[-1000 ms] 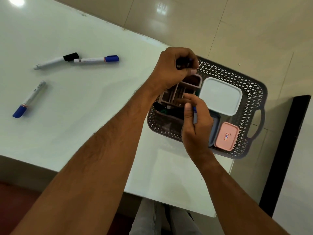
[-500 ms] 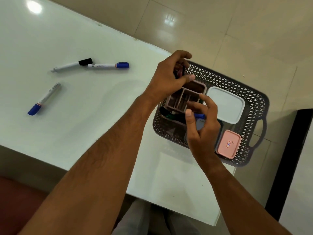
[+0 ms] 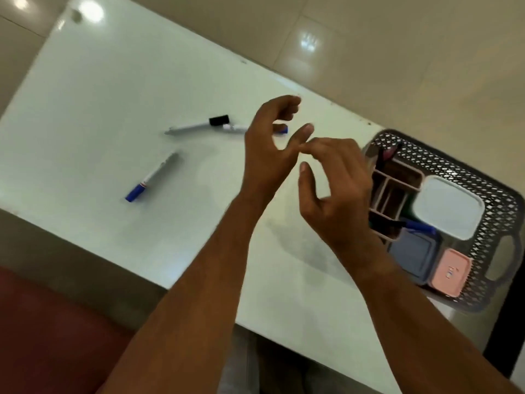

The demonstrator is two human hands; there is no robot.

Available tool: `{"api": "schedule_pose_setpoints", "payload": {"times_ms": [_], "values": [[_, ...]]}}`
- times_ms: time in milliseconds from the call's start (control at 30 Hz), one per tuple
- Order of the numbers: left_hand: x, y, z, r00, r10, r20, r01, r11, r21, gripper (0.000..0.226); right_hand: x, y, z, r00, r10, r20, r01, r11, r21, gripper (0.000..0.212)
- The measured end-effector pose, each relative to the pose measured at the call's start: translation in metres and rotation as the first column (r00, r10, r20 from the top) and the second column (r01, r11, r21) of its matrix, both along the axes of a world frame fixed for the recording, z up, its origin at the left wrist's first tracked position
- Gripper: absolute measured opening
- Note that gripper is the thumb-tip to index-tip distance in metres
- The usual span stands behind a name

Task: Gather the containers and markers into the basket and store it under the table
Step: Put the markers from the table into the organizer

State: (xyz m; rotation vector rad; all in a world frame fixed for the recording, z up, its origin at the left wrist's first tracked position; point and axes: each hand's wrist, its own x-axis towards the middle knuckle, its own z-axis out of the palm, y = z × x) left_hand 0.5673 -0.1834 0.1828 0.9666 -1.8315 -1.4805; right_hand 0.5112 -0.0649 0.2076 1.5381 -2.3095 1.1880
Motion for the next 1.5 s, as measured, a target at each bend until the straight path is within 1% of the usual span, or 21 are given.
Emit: {"api": "schedule_pose_setpoints", "payload": {"times_ms": [67, 167, 200, 267, 300, 367, 433, 500, 633, 733, 800, 867, 900, 967, 1033, 1100, 1167, 1267, 1333, 1400, 1500], "values": [[0.035, -0.025, -0.008, 0.994, 0.089, 0.061, -0.084, 0.993, -0.086, 0.035, 0.006, -0.036, -0.012, 0.999, 0.050, -0.010, -0.049, 0.993, 0.103, 0.023], [0.089, -0.059, -0.026, 0.934, 0.251, 0.253, -0.179, 0.944, -0.276, 0.028, 0.008, -0.085, -0.036, 0.990, 0.129, -0.056, -0.108, 0.952, 0.286, 0.028], [0.108, -0.069, -0.032, 0.889, 0.305, 0.341, -0.181, 0.919, -0.349, 0.027, 0.006, -0.100, -0.044, 0.985, 0.153, -0.074, -0.118, 0.927, 0.357, 0.029], [0.142, -0.084, -0.045, 0.757, 0.389, 0.525, -0.152, 0.886, -0.437, 0.028, 0.002, -0.121, -0.062, 0.977, 0.187, -0.103, -0.111, 0.857, 0.504, 0.033], [0.157, -0.088, -0.051, 0.686, 0.402, 0.606, -0.132, 0.888, -0.440, 0.031, 0.000, -0.129, -0.070, 0.973, 0.200, -0.112, -0.102, 0.815, 0.570, 0.035], [0.176, -0.091, -0.061, 0.573, 0.364, 0.734, -0.078, 0.916, -0.393, 0.036, -0.002, -0.136, -0.086, 0.969, 0.220, -0.112, -0.092, 0.741, 0.666, 0.034], [0.187, -0.091, -0.070, 0.525, 0.313, 0.792, -0.025, 0.935, -0.353, 0.036, -0.002, -0.139, -0.096, 0.968, 0.226, -0.112, -0.079, 0.691, 0.718, 0.033], [0.190, -0.092, -0.076, 0.533, 0.298, 0.792, 0.002, 0.935, -0.354, 0.031, -0.001, -0.139, -0.100, 0.970, 0.211, -0.121, -0.058, 0.682, 0.729, 0.033], [0.192, -0.098, -0.085, 0.558, 0.287, 0.778, 0.031, 0.930, -0.365, 0.014, 0.004, -0.140, -0.103, 0.976, 0.175, -0.133, -0.028, 0.702, 0.712, 0.031], [0.188, -0.098, -0.080, 0.643, 0.316, 0.698, -0.037, 0.923, -0.384, 0.008, 0.007, -0.136, -0.103, 0.980, 0.151, -0.127, -0.022, 0.722, 0.692, 0.025], [0.179, -0.100, -0.072, 0.709, 0.351, 0.612, -0.130, 0.917, -0.377, 0.009, 0.012, -0.135, -0.102, 0.986, 0.142, -0.086, -0.049, 0.743, 0.667, 0.021], [0.164, -0.106, -0.065, 0.771, 0.345, 0.535, -0.158, 0.918, -0.364, 0.011, 0.016, -0.131, -0.100, 0.992, 0.124, -0.033, -0.075, 0.772, 0.632, 0.017], [0.155, -0.109, -0.062, 0.802, 0.313, 0.509, -0.129, 0.922, -0.364, 0.013, 0.017, -0.129, -0.099, 0.995, 0.099, 0.001, -0.080, 0.796, 0.600, 0.016], [0.133, -0.118, -0.061, 0.839, 0.206, 0.503, -0.004, 0.928, -0.372, 0.022, 0.020, -0.121, -0.096, 0.992, 0.014, 0.126, -0.077, 0.858, 0.509, 0.016], [0.109, -0.127, -0.065, 0.818, 0.093, 0.567, 0.149, 0.919, -0.365, 0.032, 0.021, -0.113, -0.092, 0.952, -0.092, 0.293, -0.039, 0.910, 0.413, 0.014], [0.087, -0.135, -0.071, 0.758, 0.035, 0.651, 0.272, 0.891, -0.365, 0.036, 0.022, -0.105, -0.087, 0.897, -0.154, 0.414, 0.002, 0.939, 0.345, 0.018], [0.073, -0.142, -0.080, 0.698, 0.021, 0.716, 0.349, 0.863, -0.365, 0.032, 0.024, -0.096, -0.082, 0.866, -0.167, 0.471, 0.025, 0.956, 0.293, 0.029], [0.065, -0.146, -0.089, 0.638, 0.025, 0.769, 0.416, 0.830, -0.372, 0.020, 0.022, -0.078, -0.076, 0.829, -0.163, 0.535, 0.038, 0.971, 0.238, 0.026], [0.065, -0.143, -0.091, 0.653, 0.051, 0.755, 0.390, 0.833, -0.393, 0.015, 0.022, -0.068, -0.073, 0.804, -0.171, 0.569, 0.050, 0.974, 0.221, 0.021], [0.060, -0.132, -0.089, 0.697, 0.061, 0.715, 0.323, 0.863, -0.389, 0.013, 0.020, -0.056, -0.067, 0.781, -0.186, 0.597, 0.077, 0.976, 0.203, 0.016], [0.041, -0.105, -0.076, 0.819, 0.010, 0.573, 0.199, 0.933, -0.301, 0.012, 0.014, -0.043, -0.053, 0.771, -0.192, 0.607, 0.123, 0.980, 0.154, 0.016]]}}
